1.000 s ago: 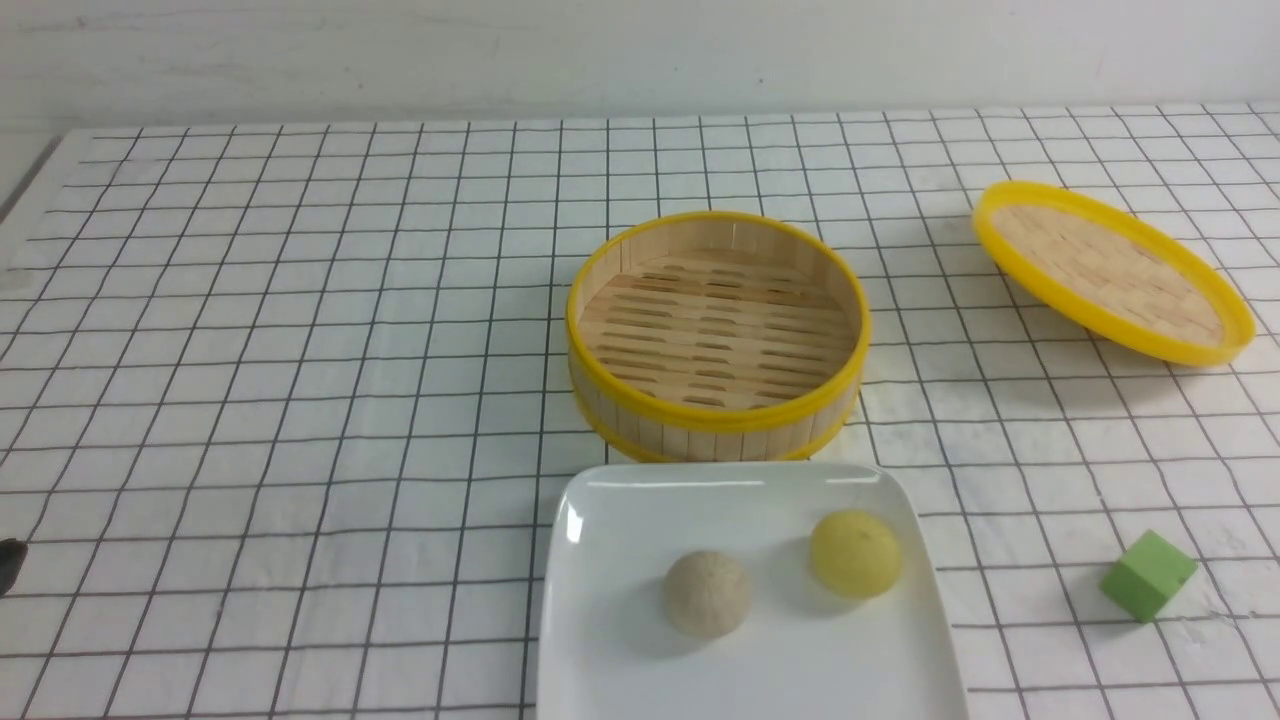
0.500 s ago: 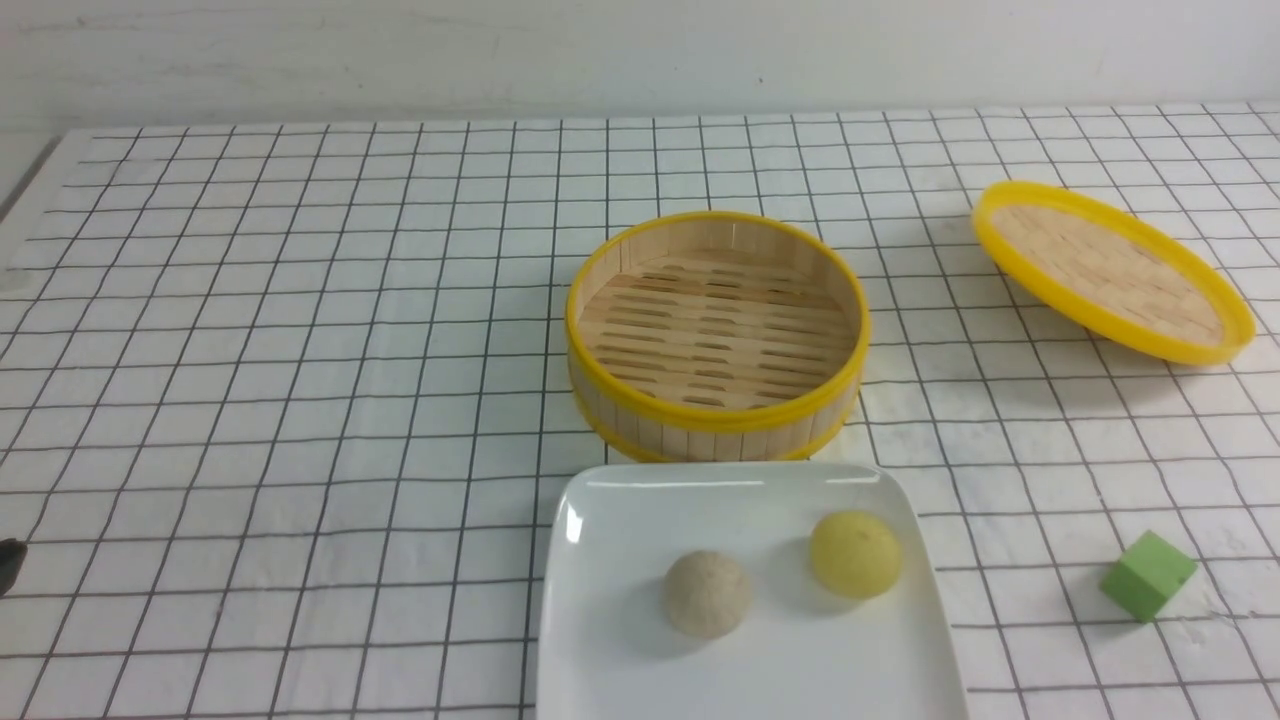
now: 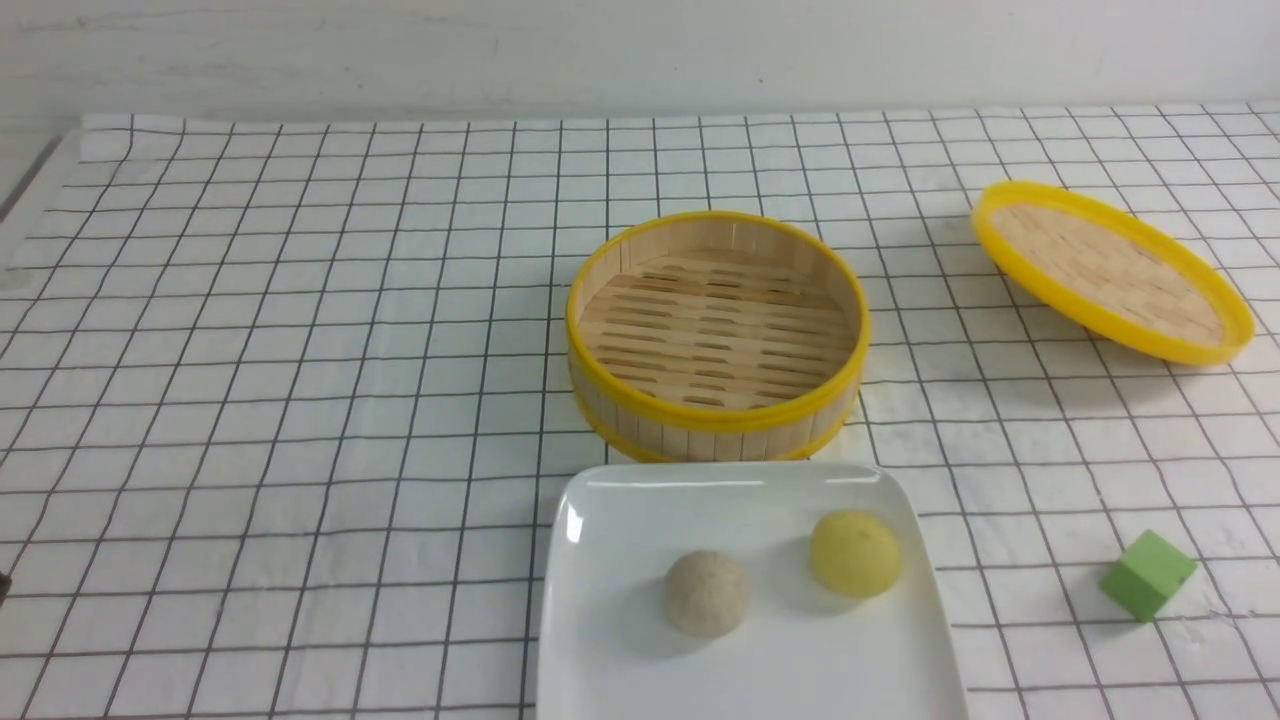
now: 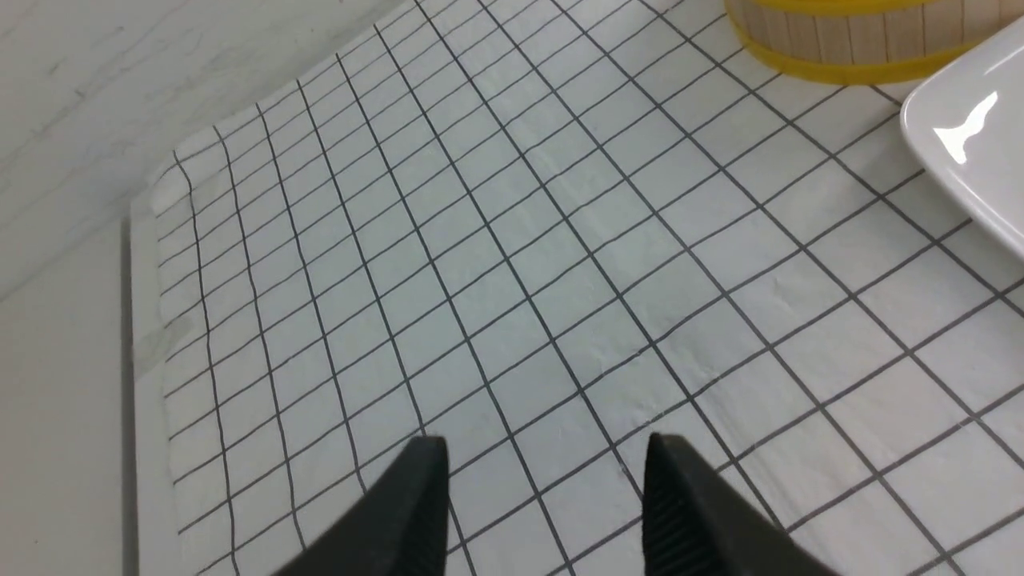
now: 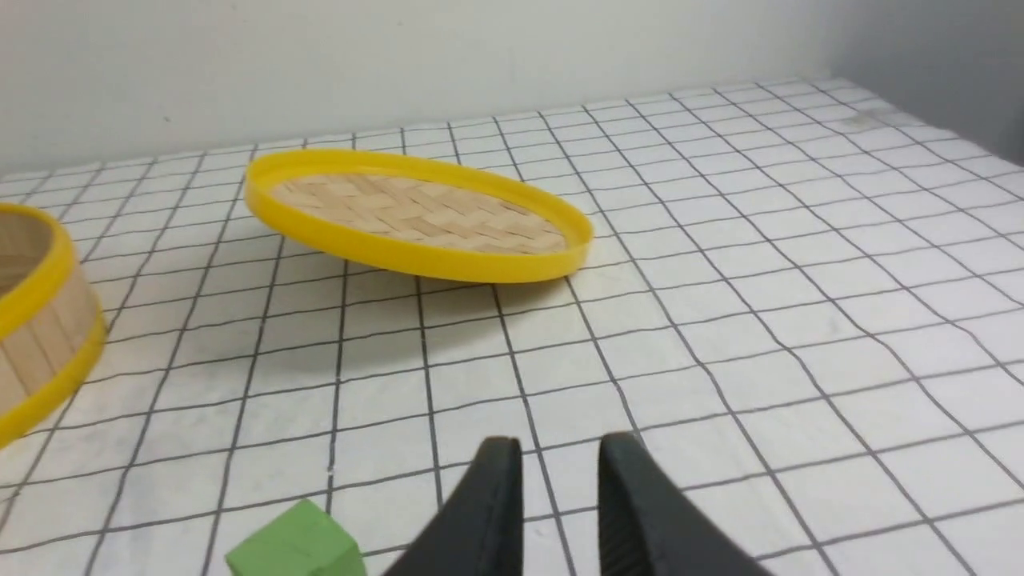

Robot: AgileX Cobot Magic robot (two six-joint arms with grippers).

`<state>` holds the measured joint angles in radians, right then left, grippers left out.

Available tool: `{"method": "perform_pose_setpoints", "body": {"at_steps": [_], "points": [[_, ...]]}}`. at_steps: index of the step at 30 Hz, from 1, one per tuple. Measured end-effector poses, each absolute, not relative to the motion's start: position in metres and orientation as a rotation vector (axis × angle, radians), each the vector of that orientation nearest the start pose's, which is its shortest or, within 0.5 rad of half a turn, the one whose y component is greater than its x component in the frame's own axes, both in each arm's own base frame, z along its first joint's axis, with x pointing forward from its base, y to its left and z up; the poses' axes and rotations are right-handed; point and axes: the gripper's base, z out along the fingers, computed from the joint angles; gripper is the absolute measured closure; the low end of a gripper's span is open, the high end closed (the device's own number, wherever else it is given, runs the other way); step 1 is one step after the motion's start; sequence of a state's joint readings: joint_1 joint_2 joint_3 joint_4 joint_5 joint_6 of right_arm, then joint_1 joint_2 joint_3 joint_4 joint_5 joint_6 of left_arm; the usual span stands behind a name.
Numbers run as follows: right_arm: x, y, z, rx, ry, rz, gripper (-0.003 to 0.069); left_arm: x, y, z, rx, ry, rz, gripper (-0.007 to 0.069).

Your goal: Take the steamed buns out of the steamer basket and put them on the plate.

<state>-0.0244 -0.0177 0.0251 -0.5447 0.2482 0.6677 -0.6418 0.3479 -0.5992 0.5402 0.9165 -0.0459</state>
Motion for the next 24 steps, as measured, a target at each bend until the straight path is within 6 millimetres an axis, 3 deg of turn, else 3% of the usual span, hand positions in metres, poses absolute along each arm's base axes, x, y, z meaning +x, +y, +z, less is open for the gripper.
{"method": "perform_pose_setpoints", "body": {"at_steps": [17,24], "points": [[0.053,-0.014,0.179,0.235,1.767,-0.047,0.0471,0.060,0.004,0.315,0.691,1.972,0.251,0.0270],[0.052,-0.006,0.171,0.074,1.877,-0.057,0.0460,0.060,0.004,0.314,0.690,1.982,0.256,0.0270]]}}
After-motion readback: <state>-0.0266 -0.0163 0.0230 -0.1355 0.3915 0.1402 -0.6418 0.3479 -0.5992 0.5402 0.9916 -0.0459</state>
